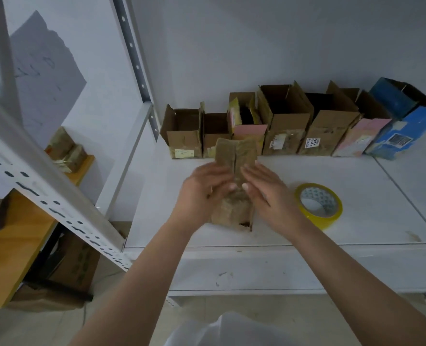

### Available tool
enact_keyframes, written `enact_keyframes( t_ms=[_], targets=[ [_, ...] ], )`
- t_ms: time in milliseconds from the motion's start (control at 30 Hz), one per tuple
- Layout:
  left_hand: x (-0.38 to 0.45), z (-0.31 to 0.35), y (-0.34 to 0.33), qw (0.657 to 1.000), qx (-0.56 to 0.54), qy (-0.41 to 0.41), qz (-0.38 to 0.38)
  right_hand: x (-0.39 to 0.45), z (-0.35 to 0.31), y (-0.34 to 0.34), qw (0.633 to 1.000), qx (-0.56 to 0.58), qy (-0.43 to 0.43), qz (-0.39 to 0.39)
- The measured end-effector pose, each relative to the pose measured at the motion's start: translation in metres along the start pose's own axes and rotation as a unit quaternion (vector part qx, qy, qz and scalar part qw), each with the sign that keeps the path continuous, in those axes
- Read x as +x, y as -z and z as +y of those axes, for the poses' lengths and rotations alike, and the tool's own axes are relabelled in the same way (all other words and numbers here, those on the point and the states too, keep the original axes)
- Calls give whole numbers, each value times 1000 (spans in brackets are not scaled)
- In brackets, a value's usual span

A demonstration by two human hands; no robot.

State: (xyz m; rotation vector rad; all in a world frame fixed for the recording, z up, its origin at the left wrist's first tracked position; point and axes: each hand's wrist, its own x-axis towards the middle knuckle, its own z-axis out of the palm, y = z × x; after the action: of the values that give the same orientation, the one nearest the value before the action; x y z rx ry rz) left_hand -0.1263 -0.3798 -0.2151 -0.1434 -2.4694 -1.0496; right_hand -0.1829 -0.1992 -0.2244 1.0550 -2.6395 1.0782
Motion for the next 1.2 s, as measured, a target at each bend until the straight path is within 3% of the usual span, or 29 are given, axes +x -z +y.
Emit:
enact_keyframes(
  t_ms=[100, 200, 333, 433, 600, 733, 1000, 1200],
  targets=[
    [-7, -15, -8, 997, 18, 1, -78, -7, 7, -14, 999, -17, 29, -39],
    [-18, -32, -10, 998, -22, -23, -59, -10, 13, -17, 997, -32, 66, -32],
    [-20, -40, -20, 993, 30, -114, -17, -10, 14, -22, 986, -113, 121, 13],
    [-19, -42, -21, 991, 35, -130, 5, -10, 14, -25, 983, -134, 121, 36],
    [-29, -40, -14, 999, 35, -33, -6, -18, 12, -24, 995, -72, -20, 73],
    [-40, -41, -12, 995, 52, 76, 49, -20, 13, -16, 990, -88, -13, 109],
    [-44, -38, -25, 999, -22, 27, 36, -20, 11, -24, 994, 24, 5, 104],
    [-38, -55, 2, 986, -158, 52, -23, -24, 28, -9, 993, 109, 3, 45]
  ],
)
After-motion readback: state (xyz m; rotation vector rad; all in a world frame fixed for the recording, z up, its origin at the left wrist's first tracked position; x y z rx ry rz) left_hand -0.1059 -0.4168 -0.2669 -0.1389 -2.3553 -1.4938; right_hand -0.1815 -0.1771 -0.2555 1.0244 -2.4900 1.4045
